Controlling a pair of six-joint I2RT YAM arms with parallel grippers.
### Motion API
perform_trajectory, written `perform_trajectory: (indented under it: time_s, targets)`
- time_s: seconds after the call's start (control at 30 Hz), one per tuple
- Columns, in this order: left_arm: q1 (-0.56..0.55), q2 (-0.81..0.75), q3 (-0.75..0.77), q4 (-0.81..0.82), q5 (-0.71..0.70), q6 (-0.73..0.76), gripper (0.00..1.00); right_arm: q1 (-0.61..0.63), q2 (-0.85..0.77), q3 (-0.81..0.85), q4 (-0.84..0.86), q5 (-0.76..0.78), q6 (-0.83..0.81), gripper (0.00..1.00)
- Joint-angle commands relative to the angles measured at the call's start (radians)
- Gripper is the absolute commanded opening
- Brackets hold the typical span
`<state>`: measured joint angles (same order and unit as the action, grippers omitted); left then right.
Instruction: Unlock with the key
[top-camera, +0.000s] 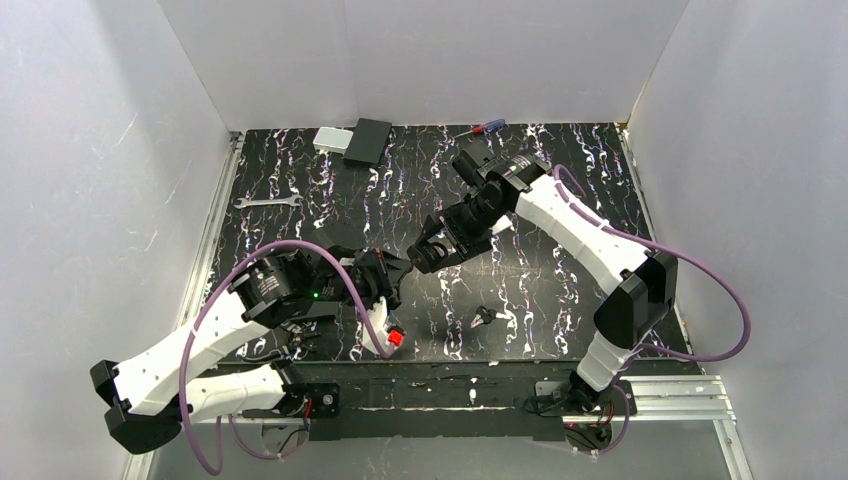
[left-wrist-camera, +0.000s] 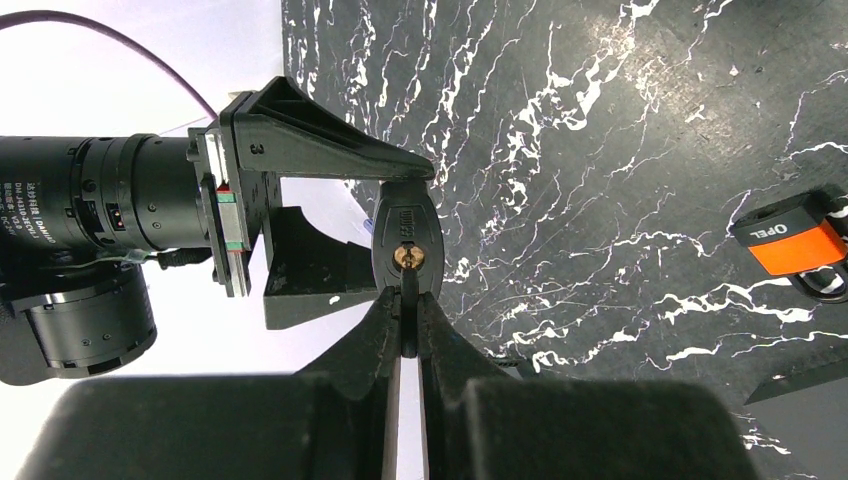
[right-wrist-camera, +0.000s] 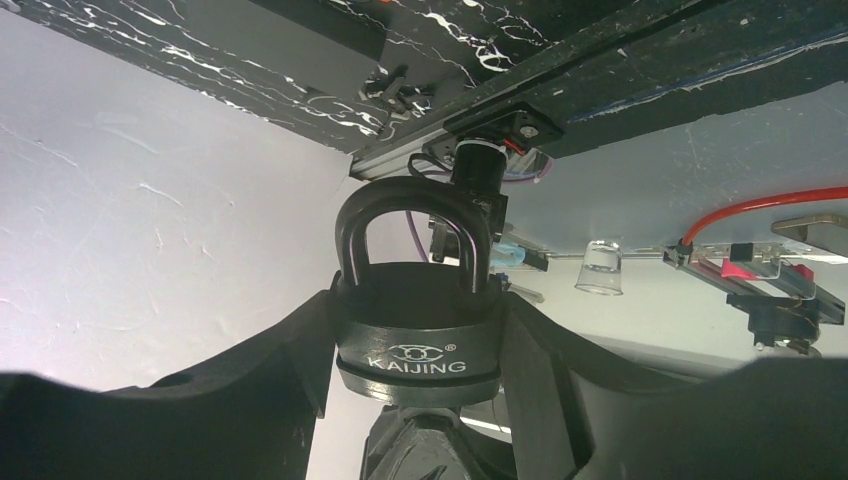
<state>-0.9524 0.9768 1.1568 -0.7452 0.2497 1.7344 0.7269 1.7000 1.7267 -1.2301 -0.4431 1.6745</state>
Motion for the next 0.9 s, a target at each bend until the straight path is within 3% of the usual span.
perform_trajectory:
  time_s: [0.0, 0.87]
  targets:
    - [-0.003, 0.012, 0.030, -0.042, 0.005, -0.012, 0.00, 0.005, -0.063, 0.020, 0.029, -0.056, 0.038, 0.01]
    - [-0.025, 0.077, 0.056, -0.038, 0.008, -0.013, 0.00, 0.005, -0.084, -0.010, 0.059, -0.056, 0.033, 0.01]
